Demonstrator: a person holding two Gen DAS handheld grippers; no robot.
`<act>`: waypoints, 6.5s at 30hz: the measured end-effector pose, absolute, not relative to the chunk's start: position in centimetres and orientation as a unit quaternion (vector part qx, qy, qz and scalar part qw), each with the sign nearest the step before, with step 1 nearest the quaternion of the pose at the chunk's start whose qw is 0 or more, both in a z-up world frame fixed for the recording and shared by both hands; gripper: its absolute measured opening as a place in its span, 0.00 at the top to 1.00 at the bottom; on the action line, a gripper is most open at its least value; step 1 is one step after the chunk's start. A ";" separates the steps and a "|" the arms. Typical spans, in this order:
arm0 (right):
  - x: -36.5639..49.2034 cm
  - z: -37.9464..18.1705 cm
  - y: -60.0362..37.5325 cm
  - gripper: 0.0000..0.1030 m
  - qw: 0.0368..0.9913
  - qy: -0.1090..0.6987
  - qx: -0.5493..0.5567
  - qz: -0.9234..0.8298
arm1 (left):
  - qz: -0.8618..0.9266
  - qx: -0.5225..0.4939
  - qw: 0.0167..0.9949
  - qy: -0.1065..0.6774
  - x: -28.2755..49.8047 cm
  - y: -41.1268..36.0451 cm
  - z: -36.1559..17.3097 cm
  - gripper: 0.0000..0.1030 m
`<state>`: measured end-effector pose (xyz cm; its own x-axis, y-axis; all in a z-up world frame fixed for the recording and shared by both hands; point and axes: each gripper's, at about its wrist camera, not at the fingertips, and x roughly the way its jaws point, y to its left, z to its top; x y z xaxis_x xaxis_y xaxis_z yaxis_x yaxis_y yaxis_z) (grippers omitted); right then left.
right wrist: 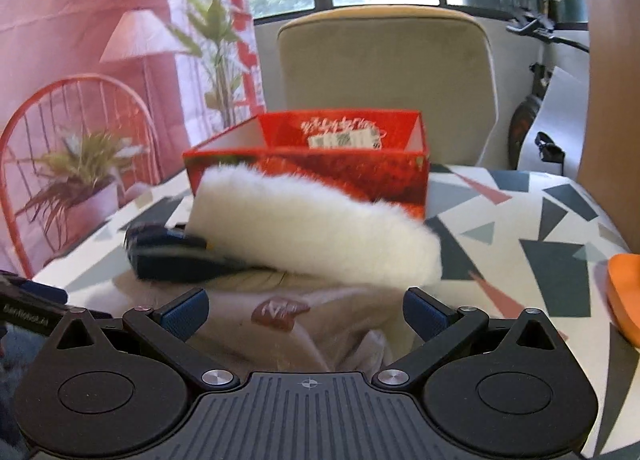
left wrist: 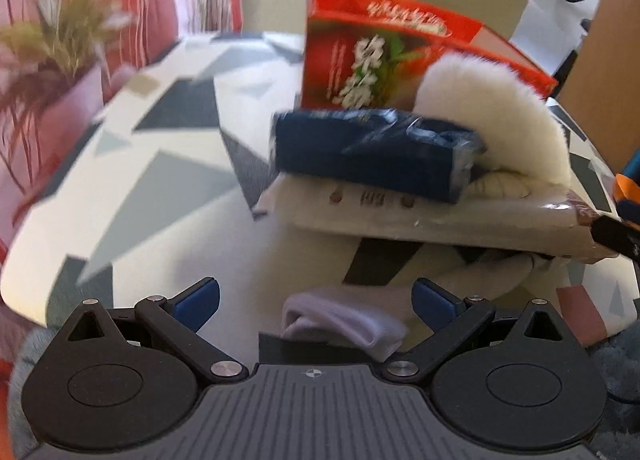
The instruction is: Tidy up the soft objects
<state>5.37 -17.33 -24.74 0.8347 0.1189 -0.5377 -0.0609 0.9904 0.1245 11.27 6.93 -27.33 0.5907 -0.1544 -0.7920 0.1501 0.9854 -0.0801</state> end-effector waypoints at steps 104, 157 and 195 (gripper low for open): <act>7.2 -31.0 -21.4 0.88 0.894 0.419 0.158 0.025 | -0.103 -0.048 0.873 0.475 11.9 8.8 -28.8 0.92; 15.9 -12.5 -24.2 0.90 0.967 0.244 0.046 0.052 | -0.169 -0.002 0.941 0.294 22.6 5.3 -13.9 0.93; 39.8 -23.8 -22.6 0.90 0.900 0.413 -0.123 0.070 | -0.199 0.147 0.866 0.435 40.4 -5.2 -22.5 0.92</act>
